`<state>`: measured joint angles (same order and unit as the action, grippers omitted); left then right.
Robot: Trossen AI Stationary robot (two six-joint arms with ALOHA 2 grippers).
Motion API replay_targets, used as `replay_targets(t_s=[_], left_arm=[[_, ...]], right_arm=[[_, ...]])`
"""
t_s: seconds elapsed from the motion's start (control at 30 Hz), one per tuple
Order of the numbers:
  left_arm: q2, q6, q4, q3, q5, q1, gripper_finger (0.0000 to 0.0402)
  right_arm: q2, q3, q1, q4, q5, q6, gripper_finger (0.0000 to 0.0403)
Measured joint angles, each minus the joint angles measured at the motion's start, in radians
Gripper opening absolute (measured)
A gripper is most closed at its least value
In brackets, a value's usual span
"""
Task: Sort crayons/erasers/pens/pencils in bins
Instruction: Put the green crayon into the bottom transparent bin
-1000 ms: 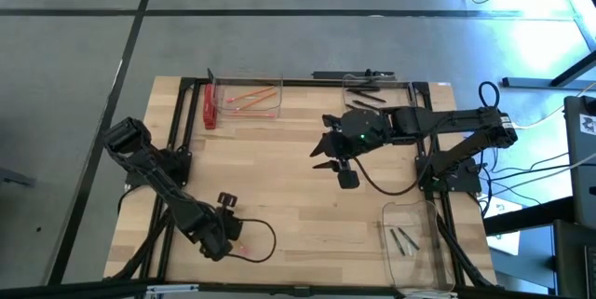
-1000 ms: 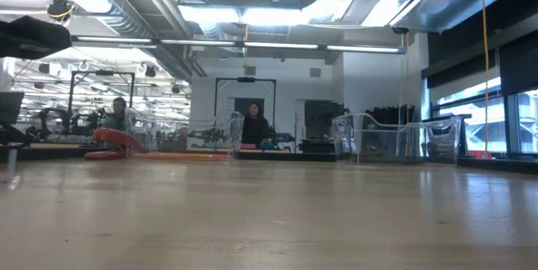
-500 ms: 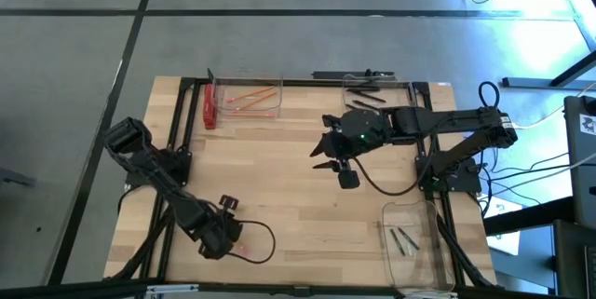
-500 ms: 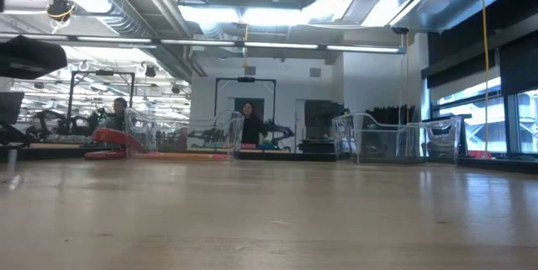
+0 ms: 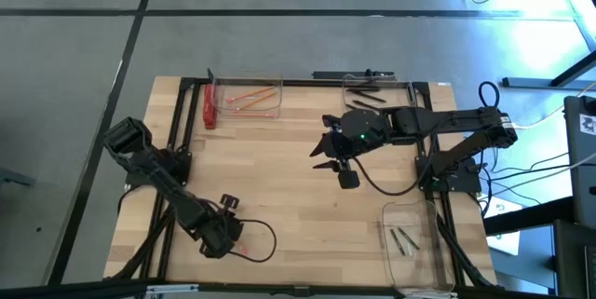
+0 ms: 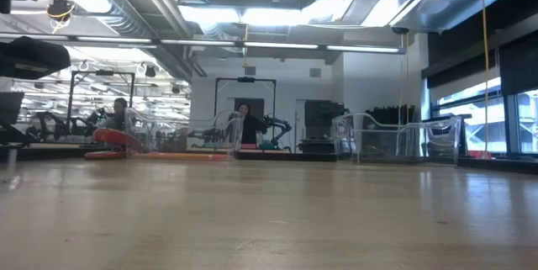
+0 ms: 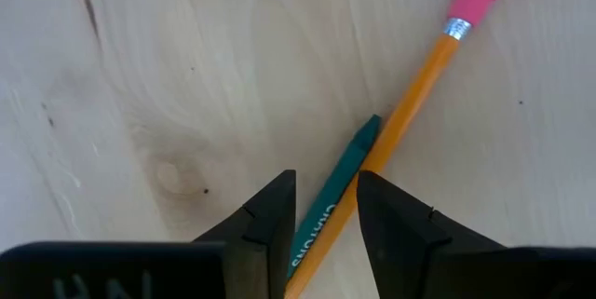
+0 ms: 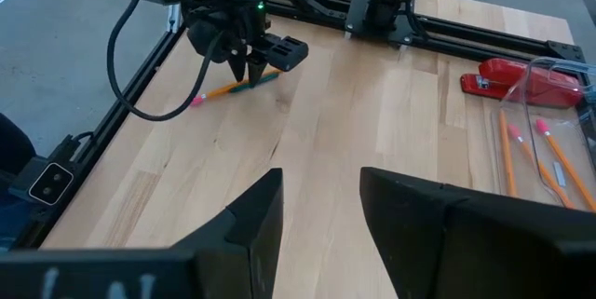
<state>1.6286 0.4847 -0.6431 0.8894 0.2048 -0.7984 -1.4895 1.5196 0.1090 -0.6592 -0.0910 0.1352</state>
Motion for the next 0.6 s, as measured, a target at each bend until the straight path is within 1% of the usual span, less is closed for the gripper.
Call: replay_targets(t_s=[0.27,0.6], left_arm=[[0.030,0.000,0.002,0.003,0.010,-0.003,0.0110],[0.033,0.001,0.003,0.002,0.017,0.006,0.0110]], right_arm=[[0.000,0.000,0.000,0.000,0.000,0.000,0.0147],[0.000,0.000,0.000,0.001,0.000,0.000,0.0147]])
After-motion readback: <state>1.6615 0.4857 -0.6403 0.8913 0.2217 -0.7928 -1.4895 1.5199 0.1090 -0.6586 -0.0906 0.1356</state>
